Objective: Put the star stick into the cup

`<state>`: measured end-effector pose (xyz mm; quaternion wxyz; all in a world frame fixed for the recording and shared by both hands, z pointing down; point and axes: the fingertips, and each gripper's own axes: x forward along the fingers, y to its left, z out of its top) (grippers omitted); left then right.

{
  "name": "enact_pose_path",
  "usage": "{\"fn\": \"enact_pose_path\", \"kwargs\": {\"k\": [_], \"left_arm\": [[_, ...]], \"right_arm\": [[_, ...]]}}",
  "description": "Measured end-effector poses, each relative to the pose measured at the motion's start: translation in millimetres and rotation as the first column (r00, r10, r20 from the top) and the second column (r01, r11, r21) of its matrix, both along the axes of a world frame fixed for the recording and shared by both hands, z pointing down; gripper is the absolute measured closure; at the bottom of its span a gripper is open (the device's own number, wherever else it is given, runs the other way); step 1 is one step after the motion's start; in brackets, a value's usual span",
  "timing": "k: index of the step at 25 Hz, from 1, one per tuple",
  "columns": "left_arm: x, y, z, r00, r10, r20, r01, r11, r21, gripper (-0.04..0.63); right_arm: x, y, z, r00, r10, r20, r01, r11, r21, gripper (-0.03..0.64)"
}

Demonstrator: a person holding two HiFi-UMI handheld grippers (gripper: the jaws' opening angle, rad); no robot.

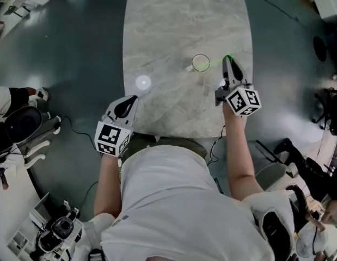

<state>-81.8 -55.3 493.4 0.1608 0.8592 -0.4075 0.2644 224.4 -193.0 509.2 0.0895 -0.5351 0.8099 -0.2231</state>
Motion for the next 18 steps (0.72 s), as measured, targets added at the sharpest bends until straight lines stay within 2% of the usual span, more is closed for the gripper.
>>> {"fn": "enact_pose_path", "kwargs": {"k": [18], "left_arm": [[-6.5, 7.0, 5.7, 1.000, -0.005, 0.020, 0.005, 1.000, -0.019, 0.594]], "right_arm": [[11.9, -5.3, 48.1, 0.997, 0.067, 0.034, -0.062, 0.991, -0.116, 0.588]]}}
